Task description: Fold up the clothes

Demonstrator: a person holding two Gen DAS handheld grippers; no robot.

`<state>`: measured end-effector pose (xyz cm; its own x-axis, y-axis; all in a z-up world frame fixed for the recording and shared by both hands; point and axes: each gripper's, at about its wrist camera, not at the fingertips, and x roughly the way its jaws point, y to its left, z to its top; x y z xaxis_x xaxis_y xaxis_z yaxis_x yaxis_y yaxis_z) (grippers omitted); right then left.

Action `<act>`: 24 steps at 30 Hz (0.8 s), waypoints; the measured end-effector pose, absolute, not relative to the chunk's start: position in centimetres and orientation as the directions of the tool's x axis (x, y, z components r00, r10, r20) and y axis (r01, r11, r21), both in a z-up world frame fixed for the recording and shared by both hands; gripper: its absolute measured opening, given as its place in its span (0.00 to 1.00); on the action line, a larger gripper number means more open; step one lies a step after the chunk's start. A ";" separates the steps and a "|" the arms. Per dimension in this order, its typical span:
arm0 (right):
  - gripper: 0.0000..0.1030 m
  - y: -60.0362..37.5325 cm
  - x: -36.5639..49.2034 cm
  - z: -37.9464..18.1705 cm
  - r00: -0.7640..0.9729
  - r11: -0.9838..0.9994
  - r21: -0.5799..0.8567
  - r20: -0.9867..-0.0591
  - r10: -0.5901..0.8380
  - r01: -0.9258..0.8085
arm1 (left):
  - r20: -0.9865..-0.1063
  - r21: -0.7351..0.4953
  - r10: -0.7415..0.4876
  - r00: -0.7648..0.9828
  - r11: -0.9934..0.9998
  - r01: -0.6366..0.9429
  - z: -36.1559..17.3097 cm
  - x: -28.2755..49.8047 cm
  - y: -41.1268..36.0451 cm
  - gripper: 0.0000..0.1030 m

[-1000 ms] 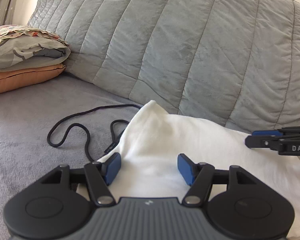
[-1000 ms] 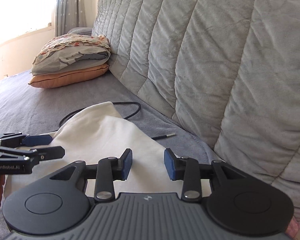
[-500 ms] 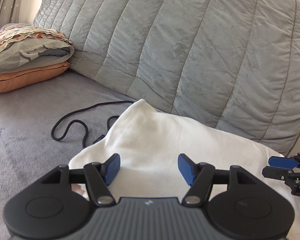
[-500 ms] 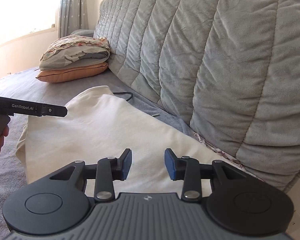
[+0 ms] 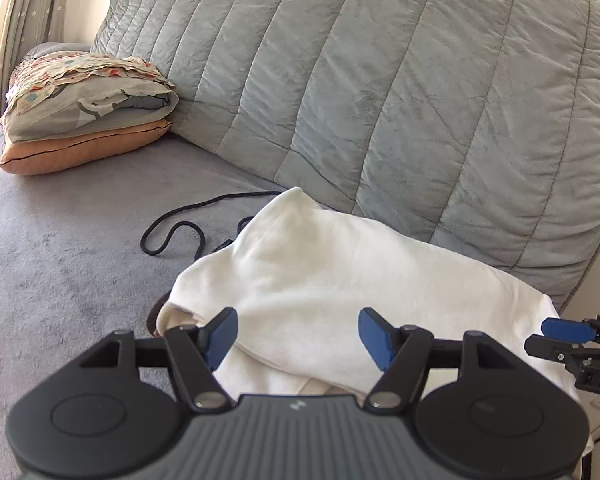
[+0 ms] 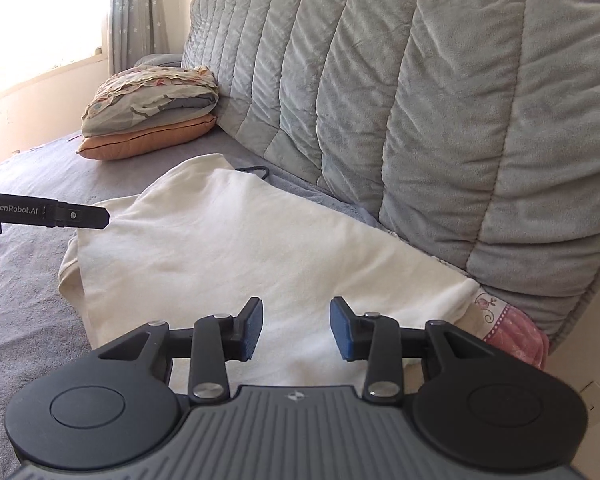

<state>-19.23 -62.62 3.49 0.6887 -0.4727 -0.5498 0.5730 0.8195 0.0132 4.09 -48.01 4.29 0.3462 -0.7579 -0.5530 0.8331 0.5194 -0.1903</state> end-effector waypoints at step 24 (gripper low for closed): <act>0.77 -56.1 -21.6 6.0 0.633 0.760 -0.122 -0.478 -0.609 0.639 | -0.645 -0.006 -0.531 0.549 0.722 0.692 5.8 -4.5 -41.2 1.00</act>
<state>-21.61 -56.12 5.95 0.6328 -0.6090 -0.4782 0.6388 0.7596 -0.1221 -4.48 -41.16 5.81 0.5487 -0.5314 -0.6454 0.6920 0.7219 -0.0061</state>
